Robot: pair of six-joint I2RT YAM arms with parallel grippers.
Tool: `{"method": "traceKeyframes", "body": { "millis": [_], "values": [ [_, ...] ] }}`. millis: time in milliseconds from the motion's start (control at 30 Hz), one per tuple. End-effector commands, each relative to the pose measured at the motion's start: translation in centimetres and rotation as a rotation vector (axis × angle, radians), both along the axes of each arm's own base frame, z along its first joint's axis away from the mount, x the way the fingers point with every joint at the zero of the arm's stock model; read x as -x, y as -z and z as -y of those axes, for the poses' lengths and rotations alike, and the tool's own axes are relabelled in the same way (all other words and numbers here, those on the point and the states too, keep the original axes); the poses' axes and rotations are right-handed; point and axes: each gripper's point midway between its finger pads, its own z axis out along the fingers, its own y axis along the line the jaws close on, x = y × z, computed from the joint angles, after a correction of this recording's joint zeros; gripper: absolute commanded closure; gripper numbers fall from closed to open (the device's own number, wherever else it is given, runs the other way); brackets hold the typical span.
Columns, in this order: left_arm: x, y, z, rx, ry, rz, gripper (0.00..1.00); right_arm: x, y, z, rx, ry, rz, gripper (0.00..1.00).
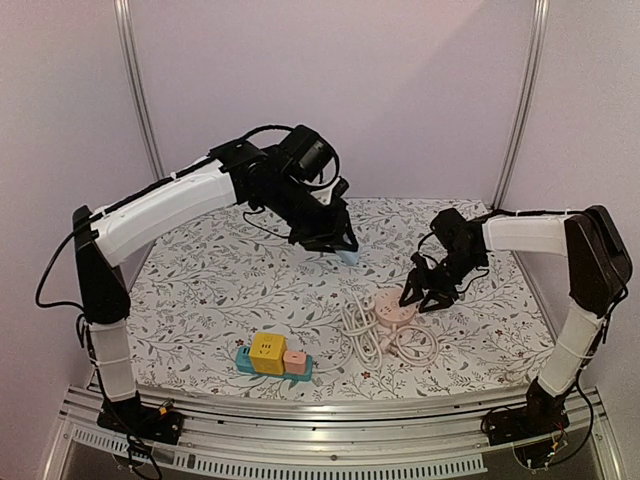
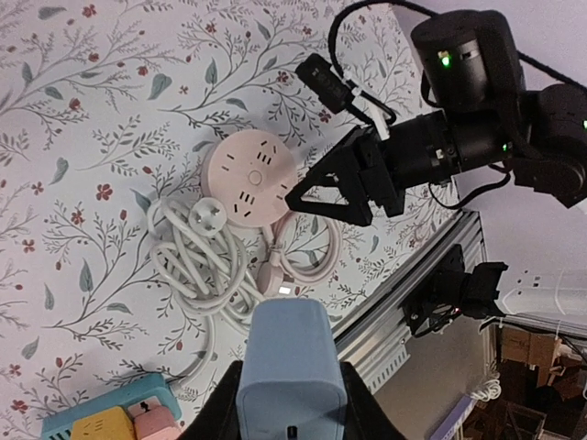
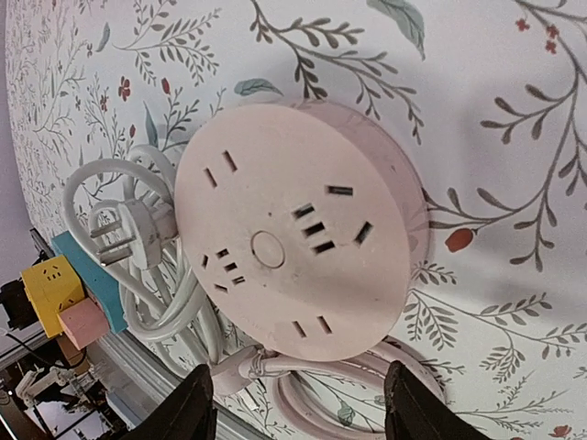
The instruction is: Insert the plug
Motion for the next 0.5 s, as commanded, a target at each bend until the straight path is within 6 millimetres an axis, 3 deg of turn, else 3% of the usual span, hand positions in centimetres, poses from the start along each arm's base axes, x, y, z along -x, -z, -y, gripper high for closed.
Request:
{"method": "traceKeyframes", "body": {
  "millis": [0,133,300,467],
  "values": [
    [0.8,1.5,2.2,-0.046,0.059,0.002,1.0,-1.4,-3.4,1.7,0.06,0.03,0.102,0.37],
    [0.8,2.1,3.9,-0.046,0.072,0.009,1.0,-2.5,-5.1,3.5,0.074,0.093,0.145,0.36],
    [0.7,3.4,5.8,-0.054,0.061,0.021,1.0,-3.3,-5.8,5.6,0.098,0.169,0.169,0.35],
    [0.7,4.5,6.5,-0.058,0.037,0.001,1.0,-3.7,-5.8,5.9,0.073,0.186,0.189,0.34]
  ]
}}
